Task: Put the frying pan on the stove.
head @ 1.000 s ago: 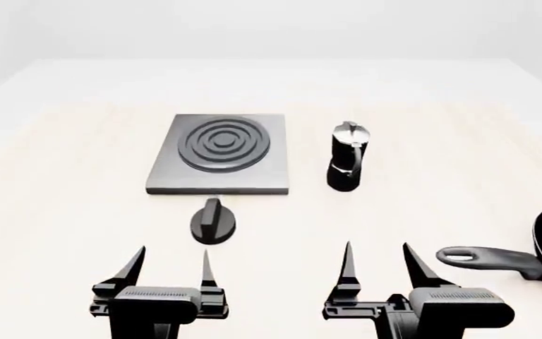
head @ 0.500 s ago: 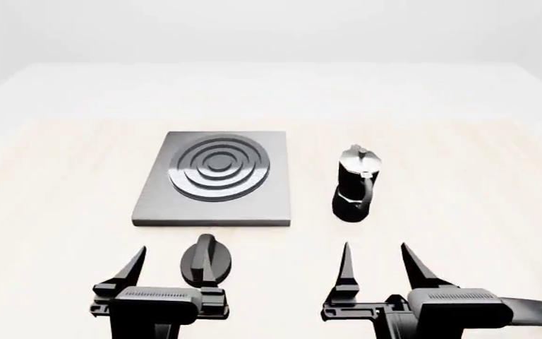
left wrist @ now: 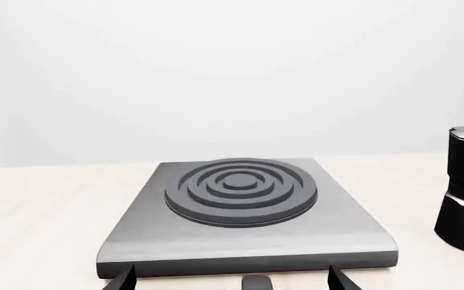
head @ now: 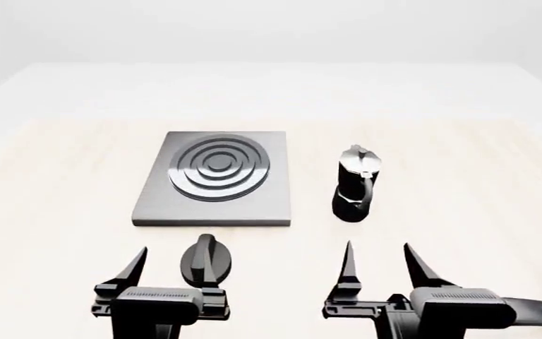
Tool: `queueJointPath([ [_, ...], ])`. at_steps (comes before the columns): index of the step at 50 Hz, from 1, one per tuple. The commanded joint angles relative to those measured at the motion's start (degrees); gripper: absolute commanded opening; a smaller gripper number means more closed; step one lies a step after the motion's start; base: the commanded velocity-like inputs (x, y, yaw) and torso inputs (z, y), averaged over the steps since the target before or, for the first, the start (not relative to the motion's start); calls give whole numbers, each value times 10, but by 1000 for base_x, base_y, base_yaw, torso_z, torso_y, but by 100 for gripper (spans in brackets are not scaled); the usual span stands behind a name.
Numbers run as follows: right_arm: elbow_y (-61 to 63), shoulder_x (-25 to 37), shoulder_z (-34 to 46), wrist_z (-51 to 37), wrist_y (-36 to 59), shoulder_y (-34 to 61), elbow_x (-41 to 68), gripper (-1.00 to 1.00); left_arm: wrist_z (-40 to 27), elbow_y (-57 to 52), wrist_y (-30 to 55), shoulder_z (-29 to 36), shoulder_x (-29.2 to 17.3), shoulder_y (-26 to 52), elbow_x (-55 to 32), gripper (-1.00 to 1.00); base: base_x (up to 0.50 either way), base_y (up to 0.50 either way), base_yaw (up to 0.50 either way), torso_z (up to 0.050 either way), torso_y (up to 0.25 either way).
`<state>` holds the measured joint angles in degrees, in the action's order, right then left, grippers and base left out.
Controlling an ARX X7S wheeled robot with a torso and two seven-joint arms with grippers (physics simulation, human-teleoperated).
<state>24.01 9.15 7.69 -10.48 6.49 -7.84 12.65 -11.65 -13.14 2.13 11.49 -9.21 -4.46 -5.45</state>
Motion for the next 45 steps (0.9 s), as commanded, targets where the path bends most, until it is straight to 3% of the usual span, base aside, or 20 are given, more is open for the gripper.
queueJointPath([
  [1,32,-18,-4,-48,48,18,6,100,-4,7,-1,7,-2,4,-2,100,0,0,0,0,0],
  [14,25,-69,-19,-147,47,74,2,100,-11,-2,0,8,-8,1,-8,100,0,0,0,0,0],
  [16,21,-69,-8,-172,-3,73,-50,100,-12,-2,-1,6,-9,1,-12,100,0,0,0,0,0],
  [45,-11,-81,-31,-491,-68,173,65,100,-19,0,-3,11,-18,4,-25,100,0,0,0,0,0],
])
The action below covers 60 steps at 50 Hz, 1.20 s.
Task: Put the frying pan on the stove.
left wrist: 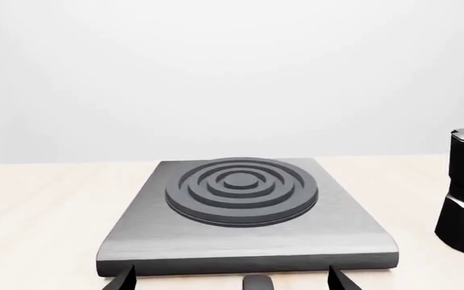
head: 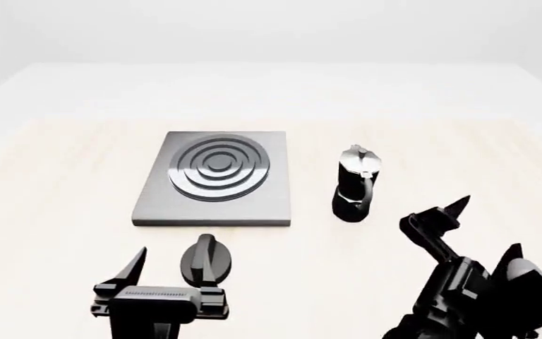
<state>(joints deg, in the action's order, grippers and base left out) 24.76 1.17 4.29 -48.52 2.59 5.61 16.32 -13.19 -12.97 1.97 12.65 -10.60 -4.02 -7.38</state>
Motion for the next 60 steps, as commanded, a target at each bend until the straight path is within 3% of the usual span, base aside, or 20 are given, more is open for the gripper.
queueJointPath([
  [1,-19,-2,2,-130,-23,42,27,100,-4,-3,-1,-1,-5,-1,-7,100,0,0,0,0,0],
  [18,-45,1,3,-266,-94,63,41,100,-13,-11,0,1,-14,-2,-19,100,0,0,0,0,0],
  [29,-63,13,22,-296,-109,70,25,100,-16,-4,-5,8,-16,0,-21,100,0,0,0,0,0],
  [47,-108,33,25,-338,-84,93,-18,100,-21,-1,-8,13,-20,3,-27,100,0,0,0,0,0],
  [58,-102,39,31,-367,-40,94,-62,100,-23,0,-10,15,-24,3,-31,100,0,0,0,0,0],
  [60,-91,44,32,-382,6,97,-83,100,-24,0,-11,15,-24,3,-32,100,0,0,0,0,0],
])
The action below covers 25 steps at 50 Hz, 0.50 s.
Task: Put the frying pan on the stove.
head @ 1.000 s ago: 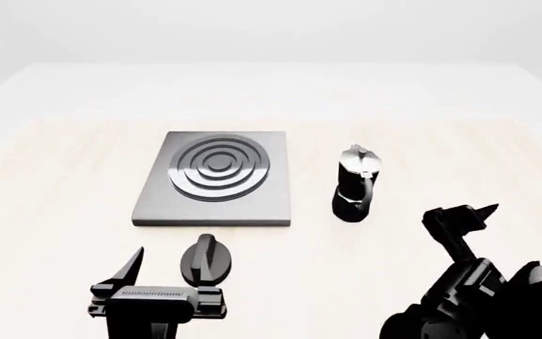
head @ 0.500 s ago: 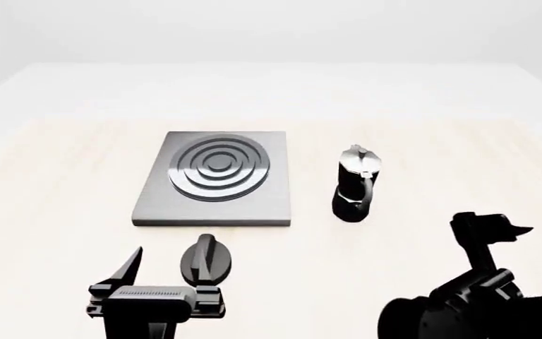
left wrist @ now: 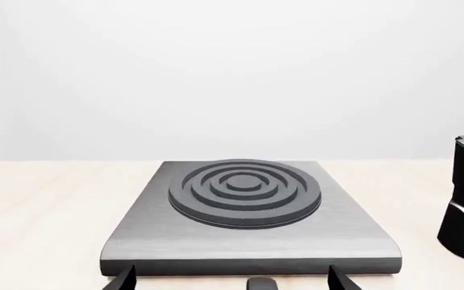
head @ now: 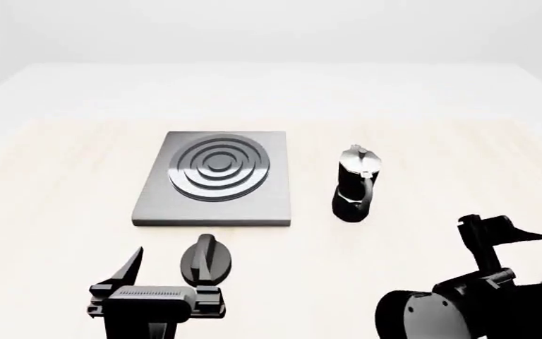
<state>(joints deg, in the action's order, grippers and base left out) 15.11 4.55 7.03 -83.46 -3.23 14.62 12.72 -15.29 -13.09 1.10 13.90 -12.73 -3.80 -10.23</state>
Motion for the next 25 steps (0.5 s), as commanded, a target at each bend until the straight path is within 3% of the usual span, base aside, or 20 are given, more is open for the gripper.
queueJointPath([
  [1,7,9,1,-33,64,5,-46,100,-3,1,-3,2,-3,1,-4,100,0,0,0,0,0],
  [25,-24,14,-27,-30,133,-9,-120,100,-8,1,-7,10,-7,0,-9,100,0,0,0,0,0],
])
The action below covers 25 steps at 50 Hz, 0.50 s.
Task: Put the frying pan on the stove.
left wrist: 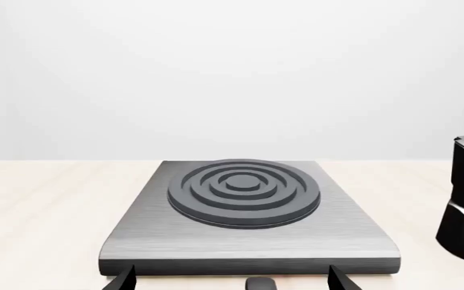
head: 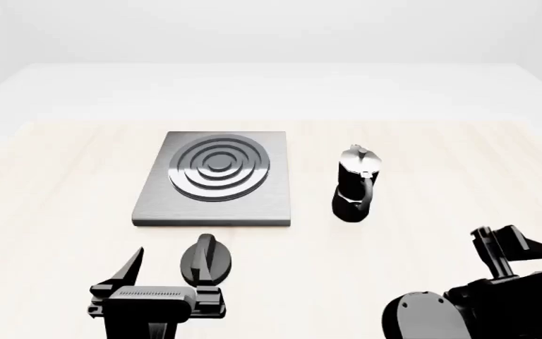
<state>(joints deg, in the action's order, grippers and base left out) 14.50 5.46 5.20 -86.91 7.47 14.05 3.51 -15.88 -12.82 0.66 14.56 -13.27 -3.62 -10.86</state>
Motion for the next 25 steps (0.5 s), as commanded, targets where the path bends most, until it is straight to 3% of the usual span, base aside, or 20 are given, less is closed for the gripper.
queueJointPath([
  [1,-21,6,-9,9,29,-3,-25,100,-2,-3,-3,4,-2,-2,-3,100,0,0,0,0,0],
  [9,-60,2,-30,37,15,3,27,100,-5,-5,-5,7,-3,-4,-4,100,0,0,0,0,0],
  [25,-45,9,-54,35,79,0,45,100,-8,-15,1,10,-8,-1,-11,100,0,0,0,0,0],
])
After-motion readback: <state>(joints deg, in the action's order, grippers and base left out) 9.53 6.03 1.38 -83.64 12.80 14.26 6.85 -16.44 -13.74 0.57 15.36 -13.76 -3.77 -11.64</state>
